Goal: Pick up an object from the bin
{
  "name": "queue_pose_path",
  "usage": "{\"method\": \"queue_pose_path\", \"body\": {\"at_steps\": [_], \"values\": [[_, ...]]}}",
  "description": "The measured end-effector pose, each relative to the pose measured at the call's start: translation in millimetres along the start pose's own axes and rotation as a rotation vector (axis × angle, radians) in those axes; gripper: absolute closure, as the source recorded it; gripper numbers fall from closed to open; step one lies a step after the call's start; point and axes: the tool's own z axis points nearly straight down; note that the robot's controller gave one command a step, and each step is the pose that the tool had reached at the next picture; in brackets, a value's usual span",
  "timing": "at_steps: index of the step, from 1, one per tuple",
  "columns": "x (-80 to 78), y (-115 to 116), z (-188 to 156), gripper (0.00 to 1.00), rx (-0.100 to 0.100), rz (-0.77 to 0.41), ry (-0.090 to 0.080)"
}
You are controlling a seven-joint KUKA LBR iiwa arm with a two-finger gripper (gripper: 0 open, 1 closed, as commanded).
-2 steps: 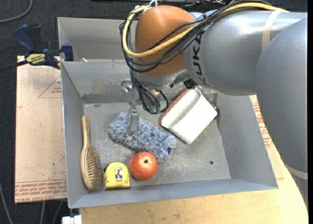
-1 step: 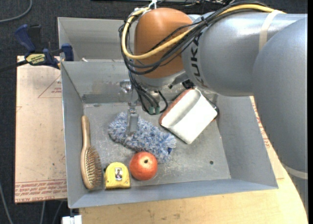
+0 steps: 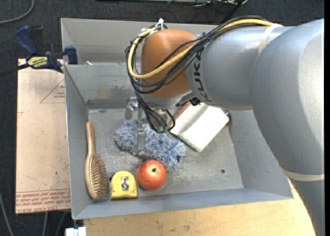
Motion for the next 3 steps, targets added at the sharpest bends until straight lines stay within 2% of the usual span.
{"method": "queue_pose_path", "body": {"at_steps": [1, 2, 3], "values": [[-38.2, -25.2, 67.4, 1.0, -0.002, -0.067, -0.005], [-38.2, -25.3, 67.4, 1.0, -0.002, -0.067, -0.005], [-42.4, -26.1, -49.9, 1.0, -0.004, -0.129, -0.008]]}}
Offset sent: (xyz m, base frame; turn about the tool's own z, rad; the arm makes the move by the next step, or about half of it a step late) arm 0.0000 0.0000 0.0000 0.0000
